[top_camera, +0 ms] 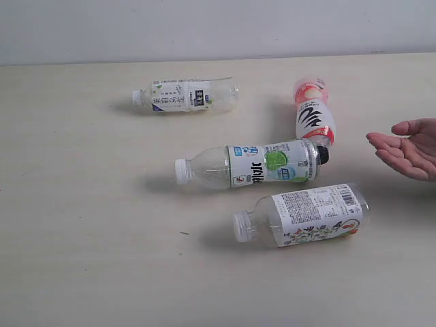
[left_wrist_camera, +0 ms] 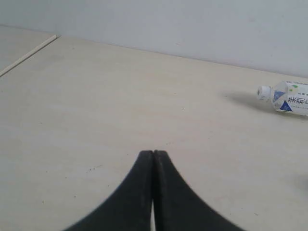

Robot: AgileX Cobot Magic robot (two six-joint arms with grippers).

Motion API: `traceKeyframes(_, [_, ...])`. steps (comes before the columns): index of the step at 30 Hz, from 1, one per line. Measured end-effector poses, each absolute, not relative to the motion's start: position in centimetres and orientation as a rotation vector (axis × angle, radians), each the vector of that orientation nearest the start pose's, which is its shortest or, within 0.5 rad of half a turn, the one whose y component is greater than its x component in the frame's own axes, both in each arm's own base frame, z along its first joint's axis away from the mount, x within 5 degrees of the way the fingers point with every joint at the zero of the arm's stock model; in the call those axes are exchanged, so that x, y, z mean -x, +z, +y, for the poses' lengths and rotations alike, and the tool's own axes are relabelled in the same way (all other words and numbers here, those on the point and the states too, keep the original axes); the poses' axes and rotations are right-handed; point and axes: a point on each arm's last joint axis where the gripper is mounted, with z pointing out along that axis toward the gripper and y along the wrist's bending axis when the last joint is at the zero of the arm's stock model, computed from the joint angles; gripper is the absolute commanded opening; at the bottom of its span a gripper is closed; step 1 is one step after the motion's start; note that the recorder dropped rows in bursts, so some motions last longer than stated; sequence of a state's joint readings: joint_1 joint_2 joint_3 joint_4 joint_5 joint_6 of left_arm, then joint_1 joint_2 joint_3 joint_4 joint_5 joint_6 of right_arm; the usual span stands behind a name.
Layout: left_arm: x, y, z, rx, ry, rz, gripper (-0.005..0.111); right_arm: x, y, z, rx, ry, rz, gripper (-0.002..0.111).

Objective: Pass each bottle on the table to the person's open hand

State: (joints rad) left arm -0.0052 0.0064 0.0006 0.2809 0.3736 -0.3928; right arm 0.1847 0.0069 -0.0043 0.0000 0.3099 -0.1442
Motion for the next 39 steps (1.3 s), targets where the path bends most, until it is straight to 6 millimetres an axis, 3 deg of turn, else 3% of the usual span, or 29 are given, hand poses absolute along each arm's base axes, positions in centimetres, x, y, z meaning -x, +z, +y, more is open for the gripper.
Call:
traceKeyframes(12, [-5.3, 18.0, 0.9, 0.186, -0.001, 1.84, 0.0, -5.4, 18.9, 1.0, 0.292, 0.024, 1.737, 0.0])
traceKeyframes(19, [-5.3, 18.0, 0.9, 0.186, -0.001, 1.84, 0.0, -5.5, 21.9, 1.0, 0.242, 0.026, 1.414, 0.0])
traceKeyframes(27, [-5.3, 18.0, 0.9, 0.186, -0.001, 1.84, 0.0, -5.0, 24.0, 0.7, 0.037, 0.222, 1.199, 0.0])
traceKeyframes(33, [-5.3, 18.0, 0.9, 0.186, -0.001, 1.84, 0.0, -3.7, 27.7, -0.2, -0.232, 0.578, 0.898, 0.0])
traceKeyframes(36, [-5.3, 18.0, 0.9, 0.186, -0.001, 1.84, 0.0, -3.9, 32.4, -0.1, -0.244, 0.618, 0.893, 0.0])
traceKeyframes(39, [-5.3, 18.0, 0.9, 0.186, -0.001, 1.84, 0.0, -6.2, 37.4, 0.4, -0.23, 0.59, 0.963, 0.0])
